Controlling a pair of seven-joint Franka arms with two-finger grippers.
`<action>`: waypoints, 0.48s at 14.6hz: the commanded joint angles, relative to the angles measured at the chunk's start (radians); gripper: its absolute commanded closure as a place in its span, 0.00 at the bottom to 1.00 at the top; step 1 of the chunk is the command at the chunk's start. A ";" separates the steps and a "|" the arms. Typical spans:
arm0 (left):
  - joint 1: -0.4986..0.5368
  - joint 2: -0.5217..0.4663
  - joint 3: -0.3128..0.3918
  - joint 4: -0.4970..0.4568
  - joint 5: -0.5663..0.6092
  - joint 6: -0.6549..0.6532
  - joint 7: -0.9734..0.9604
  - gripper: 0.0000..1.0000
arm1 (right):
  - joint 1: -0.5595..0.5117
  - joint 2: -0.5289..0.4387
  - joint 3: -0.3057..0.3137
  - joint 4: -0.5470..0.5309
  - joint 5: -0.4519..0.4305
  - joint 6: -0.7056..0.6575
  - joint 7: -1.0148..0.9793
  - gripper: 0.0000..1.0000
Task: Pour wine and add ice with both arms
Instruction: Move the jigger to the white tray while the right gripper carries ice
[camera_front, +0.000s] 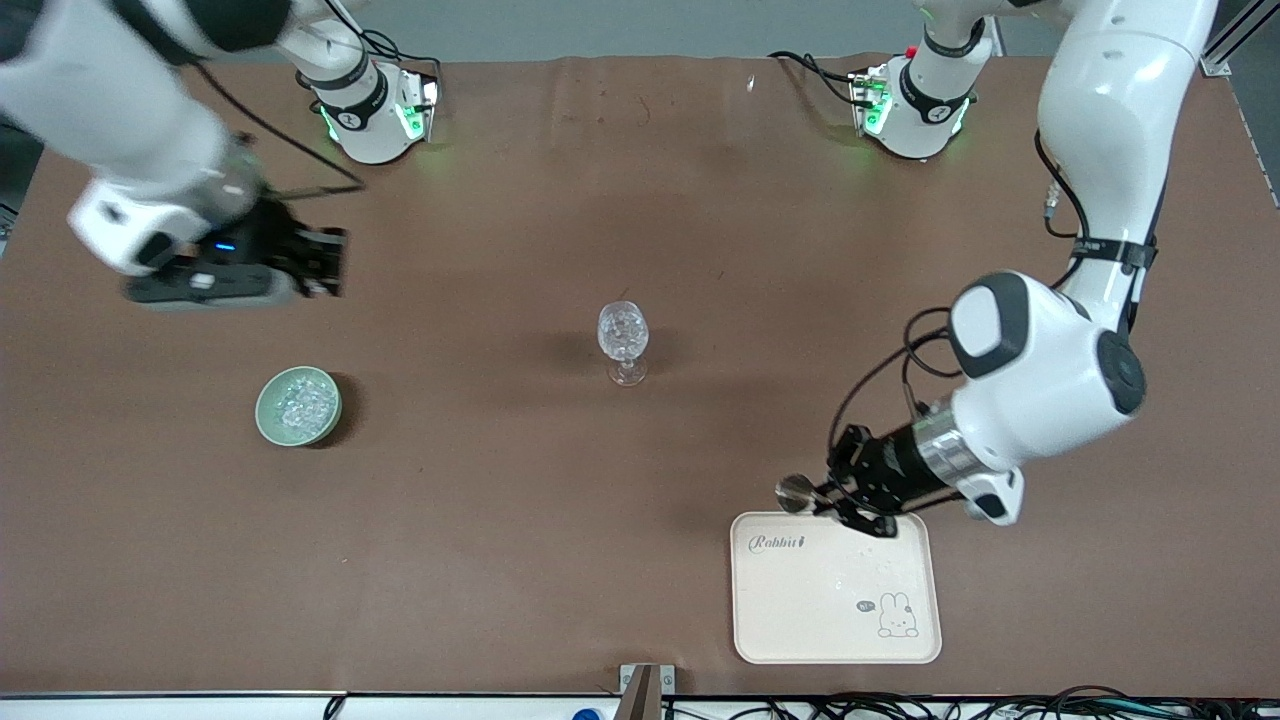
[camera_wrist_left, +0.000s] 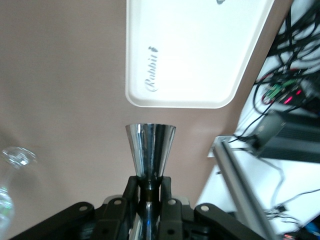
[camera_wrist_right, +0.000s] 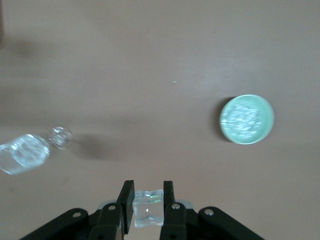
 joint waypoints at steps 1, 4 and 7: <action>0.047 0.098 -0.017 0.096 -0.203 0.022 0.026 0.99 | 0.113 0.095 -0.011 0.039 -0.011 0.056 0.152 0.96; 0.108 0.170 -0.019 0.113 -0.378 0.022 0.129 0.99 | 0.210 0.182 -0.011 0.072 -0.010 0.111 0.232 0.96; 0.143 0.220 -0.017 0.116 -0.496 0.022 0.258 0.99 | 0.301 0.252 -0.011 0.080 -0.005 0.218 0.344 0.96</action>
